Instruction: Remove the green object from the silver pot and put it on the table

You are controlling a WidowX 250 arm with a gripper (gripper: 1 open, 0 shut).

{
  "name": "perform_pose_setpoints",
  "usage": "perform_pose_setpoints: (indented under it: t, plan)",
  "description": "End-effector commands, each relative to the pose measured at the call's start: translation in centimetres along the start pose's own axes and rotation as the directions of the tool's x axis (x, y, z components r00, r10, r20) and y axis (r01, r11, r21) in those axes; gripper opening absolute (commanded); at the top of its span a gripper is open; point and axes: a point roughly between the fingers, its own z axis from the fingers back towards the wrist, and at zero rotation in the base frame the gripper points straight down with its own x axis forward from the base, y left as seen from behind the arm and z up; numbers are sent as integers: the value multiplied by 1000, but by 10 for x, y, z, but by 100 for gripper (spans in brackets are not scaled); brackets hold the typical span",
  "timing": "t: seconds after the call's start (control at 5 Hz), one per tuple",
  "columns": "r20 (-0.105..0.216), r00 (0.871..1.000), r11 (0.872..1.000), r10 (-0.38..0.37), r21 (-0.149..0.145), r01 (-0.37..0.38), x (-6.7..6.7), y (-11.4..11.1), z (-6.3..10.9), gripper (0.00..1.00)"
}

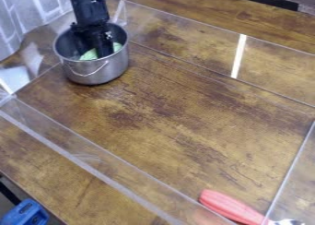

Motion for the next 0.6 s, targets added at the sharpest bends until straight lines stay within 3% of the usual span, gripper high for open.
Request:
perform_pose_setpoints:
  t: [0.0, 0.2, 0.4]
  plan:
    - [-27, 997, 998, -66, -10, 66, 7, -16, -18, 100]
    - [-47, 994, 995, -100, -27, 98, 8, -26, -23, 100]
    - [-49, 996, 996, -78, -47, 76, 6, -32, -29, 100]
